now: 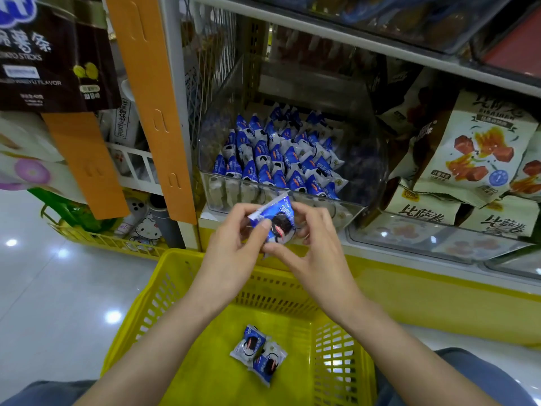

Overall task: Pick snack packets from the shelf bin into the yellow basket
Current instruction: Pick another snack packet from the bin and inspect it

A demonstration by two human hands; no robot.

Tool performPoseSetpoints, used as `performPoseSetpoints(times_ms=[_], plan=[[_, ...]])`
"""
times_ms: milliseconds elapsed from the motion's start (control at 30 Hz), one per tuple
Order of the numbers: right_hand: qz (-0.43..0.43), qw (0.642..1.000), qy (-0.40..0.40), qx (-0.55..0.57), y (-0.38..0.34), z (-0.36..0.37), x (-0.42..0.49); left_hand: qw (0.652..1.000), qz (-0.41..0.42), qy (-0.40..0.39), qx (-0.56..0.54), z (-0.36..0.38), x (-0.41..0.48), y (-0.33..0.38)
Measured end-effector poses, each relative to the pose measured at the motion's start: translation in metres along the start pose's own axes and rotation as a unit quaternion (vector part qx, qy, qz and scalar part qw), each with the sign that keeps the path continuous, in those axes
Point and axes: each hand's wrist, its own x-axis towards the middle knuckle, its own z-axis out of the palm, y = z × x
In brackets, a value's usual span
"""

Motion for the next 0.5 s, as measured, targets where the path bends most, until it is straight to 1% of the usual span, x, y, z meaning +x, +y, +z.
performPoseSetpoints(times_ms=[67, 100, 133, 200, 233, 300, 433, 500], plan=[[0.008, 1.000, -0.010, 0.014, -0.002, -0.005, 0.002, 0.999, -0.014, 0.005, -0.039, -0.004, 0.003, 0.001], [0.018, 0.999, -0.020, 0.039, -0.003, -0.007, 0.003, 0.998, -0.020, 0.003, -0.062, -0.006, 0.004, 0.002], [0.033, 0.995, -0.035, 0.085, -0.004, -0.009, 0.005, 0.996, -0.027, 0.002, -0.080, -0.007, 0.004, 0.004], [0.064, 0.977, -0.070, 0.191, -0.005, -0.010, 0.006, 0.994, -0.040, 0.008, -0.100, -0.008, 0.005, 0.007], [0.070, 0.971, -0.075, 0.217, -0.006, -0.011, 0.006, 0.994, -0.044, 0.014, -0.102, -0.008, 0.006, 0.008], [0.067, 0.969, -0.077, 0.225, -0.006, -0.012, 0.006, 0.993, -0.055, 0.029, -0.104, -0.007, 0.007, 0.009], [0.042, 0.981, -0.076, 0.172, -0.007, -0.015, 0.008, 0.984, -0.098, 0.034, -0.146, -0.007, 0.008, 0.010], [0.029, 0.987, -0.078, 0.137, -0.007, -0.016, 0.009, 0.990, -0.075, 0.037, -0.116, -0.008, 0.009, 0.012]])
